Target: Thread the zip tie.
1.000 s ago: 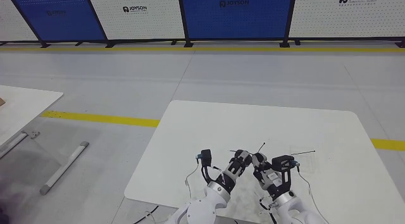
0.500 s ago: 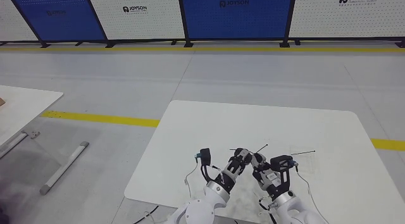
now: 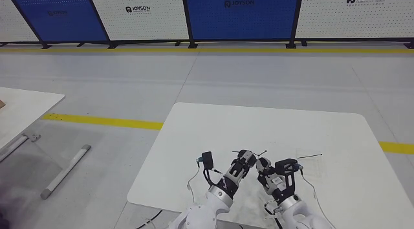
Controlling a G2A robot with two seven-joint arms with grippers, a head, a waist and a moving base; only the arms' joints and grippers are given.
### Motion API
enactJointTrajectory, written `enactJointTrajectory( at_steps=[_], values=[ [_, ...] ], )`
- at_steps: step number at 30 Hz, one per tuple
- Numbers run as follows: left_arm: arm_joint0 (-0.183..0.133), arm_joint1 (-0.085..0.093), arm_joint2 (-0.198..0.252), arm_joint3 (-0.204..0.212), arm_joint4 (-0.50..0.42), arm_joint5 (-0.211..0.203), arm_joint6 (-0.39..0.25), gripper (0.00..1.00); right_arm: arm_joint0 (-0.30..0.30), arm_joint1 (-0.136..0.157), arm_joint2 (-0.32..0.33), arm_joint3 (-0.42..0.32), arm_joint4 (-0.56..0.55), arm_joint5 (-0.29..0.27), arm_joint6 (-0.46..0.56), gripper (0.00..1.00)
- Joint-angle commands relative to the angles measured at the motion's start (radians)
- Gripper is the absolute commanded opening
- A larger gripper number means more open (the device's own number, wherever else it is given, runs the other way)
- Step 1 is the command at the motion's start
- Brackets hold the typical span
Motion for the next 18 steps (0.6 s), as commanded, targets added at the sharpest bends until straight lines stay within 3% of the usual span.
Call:
enactJointTrajectory(
  at_steps=[1, 18],
  values=[
    [0.003, 0.001, -0.001, -0.003, 0.001, -0.003, 0.0, 0.0, 0.002, 0.0, -0.002, 0.004, 0.001, -0.002, 0.002, 0.0],
    [0.021, 0.004, 0.005, -0.029, 0.008, -0.032, -0.003, 0.0, 0.014, -0.002, -0.011, 0.025, 0.002, -0.008, 0.015, 0.0]
  ],
)
